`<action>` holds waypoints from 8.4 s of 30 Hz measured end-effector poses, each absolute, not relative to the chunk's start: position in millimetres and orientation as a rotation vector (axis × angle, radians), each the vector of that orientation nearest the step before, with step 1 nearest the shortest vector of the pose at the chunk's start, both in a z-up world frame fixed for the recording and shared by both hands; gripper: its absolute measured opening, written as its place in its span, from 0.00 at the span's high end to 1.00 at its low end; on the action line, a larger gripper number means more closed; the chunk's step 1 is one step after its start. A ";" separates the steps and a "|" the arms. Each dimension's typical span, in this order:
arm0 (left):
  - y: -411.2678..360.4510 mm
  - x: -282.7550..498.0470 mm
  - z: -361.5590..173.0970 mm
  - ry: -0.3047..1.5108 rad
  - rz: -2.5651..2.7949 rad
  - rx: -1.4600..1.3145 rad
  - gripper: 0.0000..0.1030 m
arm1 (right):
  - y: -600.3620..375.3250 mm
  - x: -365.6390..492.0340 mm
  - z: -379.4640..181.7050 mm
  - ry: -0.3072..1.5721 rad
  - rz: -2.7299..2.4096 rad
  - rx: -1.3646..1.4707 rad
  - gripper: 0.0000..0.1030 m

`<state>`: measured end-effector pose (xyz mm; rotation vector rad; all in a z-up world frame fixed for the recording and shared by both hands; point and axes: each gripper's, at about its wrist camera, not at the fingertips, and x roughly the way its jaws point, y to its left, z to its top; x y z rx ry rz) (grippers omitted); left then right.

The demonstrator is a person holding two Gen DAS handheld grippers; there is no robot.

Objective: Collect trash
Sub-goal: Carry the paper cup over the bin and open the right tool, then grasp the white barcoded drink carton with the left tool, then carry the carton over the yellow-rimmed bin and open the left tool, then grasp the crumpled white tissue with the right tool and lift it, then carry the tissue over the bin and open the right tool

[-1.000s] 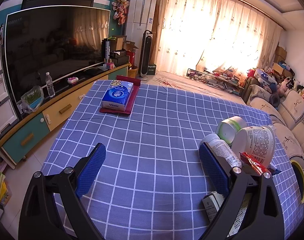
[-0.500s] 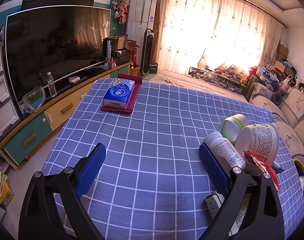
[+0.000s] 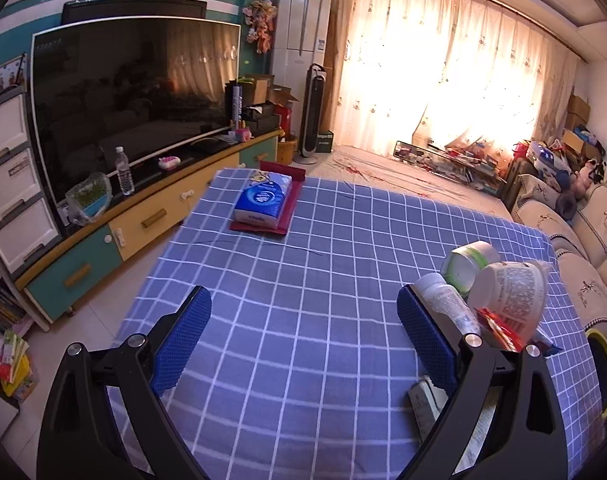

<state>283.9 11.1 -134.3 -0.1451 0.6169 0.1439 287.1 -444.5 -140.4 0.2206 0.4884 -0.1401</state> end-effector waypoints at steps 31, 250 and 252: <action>-140.0 237.2 -195.6 0.889 0.135 -0.038 0.05 | -432.5 287.1 -153.8 0.537 -0.031 0.194 0.17; -24.0 311.2 -138.1 0.535 0.005 -0.029 0.05 | -397.6 314.0 -156.7 0.538 -0.010 0.152 0.28; -32.1 310.2 -137.1 0.545 -0.030 -0.033 0.05 | -393.0 311.5 -155.9 0.531 0.005 0.154 0.28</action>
